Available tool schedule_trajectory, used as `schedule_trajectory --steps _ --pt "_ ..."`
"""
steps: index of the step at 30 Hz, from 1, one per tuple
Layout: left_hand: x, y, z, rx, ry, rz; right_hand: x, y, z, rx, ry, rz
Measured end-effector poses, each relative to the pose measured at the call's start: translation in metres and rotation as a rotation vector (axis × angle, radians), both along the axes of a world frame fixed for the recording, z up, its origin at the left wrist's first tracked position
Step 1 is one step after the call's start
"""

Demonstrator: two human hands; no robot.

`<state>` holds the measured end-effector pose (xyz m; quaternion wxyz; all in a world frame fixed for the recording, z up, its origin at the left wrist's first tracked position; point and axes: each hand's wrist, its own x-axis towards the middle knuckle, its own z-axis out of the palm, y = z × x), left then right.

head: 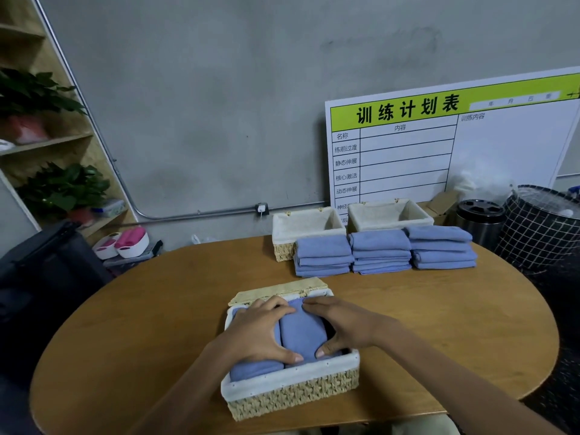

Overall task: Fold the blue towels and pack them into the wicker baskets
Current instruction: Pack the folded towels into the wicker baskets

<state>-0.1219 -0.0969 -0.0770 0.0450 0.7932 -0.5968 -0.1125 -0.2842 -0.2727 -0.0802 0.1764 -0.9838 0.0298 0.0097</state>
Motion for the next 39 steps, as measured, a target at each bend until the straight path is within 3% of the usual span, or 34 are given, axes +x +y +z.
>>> schedule_trajectory --steps 12,17,20,23,27,33,39 --pt "0.073 0.035 0.015 0.071 0.036 0.186 0.095 0.026 0.011 0.032 0.027 0.050" --pt "0.080 0.064 0.029 -0.063 -0.110 0.302 0.092 0.016 0.009 0.054 -0.199 -0.092" --pt "0.088 0.111 0.016 -0.182 0.139 0.485 0.059 0.016 0.000 0.307 -0.108 -0.145" --pt "0.079 0.131 -0.003 -0.139 0.394 0.500 0.051 0.030 -0.021 0.473 -0.041 -0.106" --pt "0.081 0.119 -0.021 -0.220 0.342 0.500 0.082 0.037 -0.042 0.445 -0.159 -0.307" --pt "0.134 0.098 -0.022 -0.431 0.451 0.596 0.141 0.025 -0.039 0.614 -0.285 -0.326" --pt "0.206 0.056 -0.019 -0.413 0.441 0.640 0.213 -0.003 -0.051 0.720 -0.347 -0.425"
